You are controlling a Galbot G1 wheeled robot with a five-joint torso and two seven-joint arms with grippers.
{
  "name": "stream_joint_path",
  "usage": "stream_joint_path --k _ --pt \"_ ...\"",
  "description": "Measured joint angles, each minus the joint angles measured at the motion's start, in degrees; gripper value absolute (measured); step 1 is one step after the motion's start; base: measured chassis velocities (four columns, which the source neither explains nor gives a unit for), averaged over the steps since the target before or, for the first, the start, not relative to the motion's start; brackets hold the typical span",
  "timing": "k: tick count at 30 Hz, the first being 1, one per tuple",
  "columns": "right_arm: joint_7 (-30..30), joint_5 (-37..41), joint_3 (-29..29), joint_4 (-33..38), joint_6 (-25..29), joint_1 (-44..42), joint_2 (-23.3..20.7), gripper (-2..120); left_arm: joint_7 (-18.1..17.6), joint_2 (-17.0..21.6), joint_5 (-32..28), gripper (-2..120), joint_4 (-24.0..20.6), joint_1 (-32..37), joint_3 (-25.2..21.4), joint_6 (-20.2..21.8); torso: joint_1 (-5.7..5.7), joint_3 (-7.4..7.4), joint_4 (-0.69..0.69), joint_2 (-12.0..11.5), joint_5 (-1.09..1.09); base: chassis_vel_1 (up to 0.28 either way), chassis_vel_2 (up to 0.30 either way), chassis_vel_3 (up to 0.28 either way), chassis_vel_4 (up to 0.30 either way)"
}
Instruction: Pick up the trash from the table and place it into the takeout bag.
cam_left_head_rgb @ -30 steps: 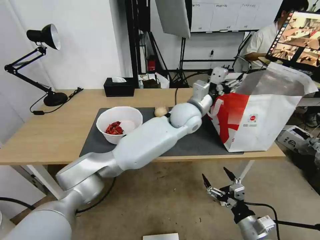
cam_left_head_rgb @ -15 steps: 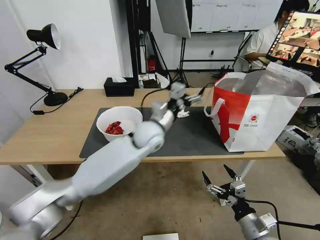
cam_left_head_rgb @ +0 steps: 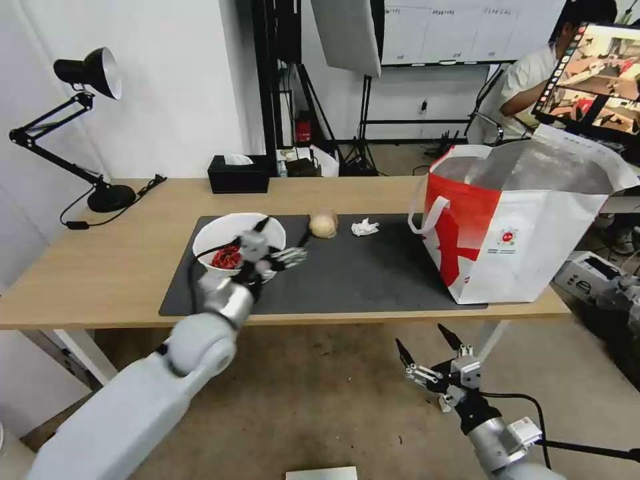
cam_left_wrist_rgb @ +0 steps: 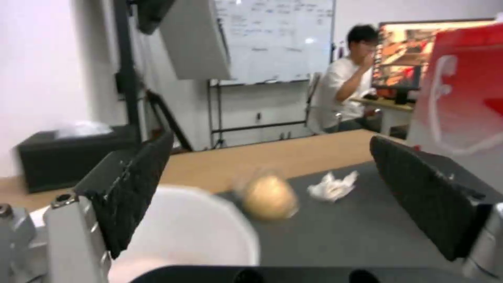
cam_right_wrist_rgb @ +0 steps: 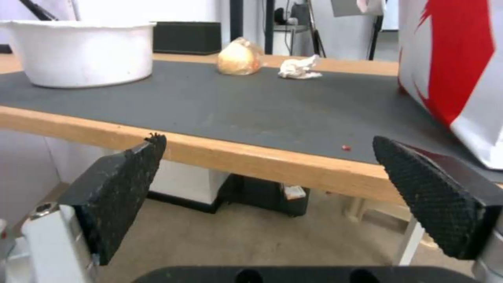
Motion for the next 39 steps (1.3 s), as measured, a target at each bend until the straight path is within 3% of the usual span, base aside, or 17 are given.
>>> stream_joint_path --k 4,7,10,16,23,25,28,39 --pt "-0.1 0.0 -0.3 -0.1 0.0 0.1 0.0 100 0.1 0.3 1.0 100 -1.6 4.6 -3.6 -0.9 0.0 0.0 -0.01 0.0 0.02 0.0 0.0 0.0 0.0" --pt "-0.1 0.0 -0.4 -0.1 0.0 0.3 0.1 100 0.3 -1.0 2.8 100 -4.0 12.7 -9.1 -1.8 0.0 0.0 0.01 0.0 0.01 0.0 0.0 0.0 0.0" --pt "-0.1 -0.1 0.8 0.4 0.2 -0.9 0.7 100 0.9 -1.9 3.7 100 -4.6 16.9 -10.8 -2.5 -0.01 0.0 0.02 0.0 0.02 0.0 0.0 0.0 0.0" --pt "-0.1 -0.4 2.7 1.2 0.9 -2.4 1.8 100 2.9 -3.6 7.9 100 -4.2 22.2 -12.1 -4.4 -0.01 0.0 -0.02 0.0 0.01 0.0 0.0 0.0 0.0" --pt "0.3 -4.3 3.2 -0.5 1.2 -2.3 1.9 100 5.3 -8.2 14.5 100 -3.6 31.9 -18.6 -6.8 -0.01 0.0 -0.01 0.0 0.02 0.0 0.0 0.0 0.0" --pt "0.3 -4.9 3.3 -1.8 1.6 -2.3 1.9 100 6.4 -10.1 17.6 100 -2.5 36.3 -22.4 -8.9 0.0 0.01 0.0 0.0 0.01 0.0 0.0 0.0 0.0" --pt "0.3 -5.0 3.3 -2.2 1.7 -2.2 1.9 100 6.8 -11.4 17.8 100 -2.5 39.7 -25.5 -10.0 0.0 0.0 -0.01 0.0 0.04 0.0 0.0 0.0 0.0" --pt "0.4 -5.0 3.0 -3.0 1.7 -1.8 1.7 100 8.0 -14.5 17.1 100 0.5 43.2 -27.6 -13.3 0.0 0.0 0.0 0.0 0.02 0.0 0.0 0.0 0.0"
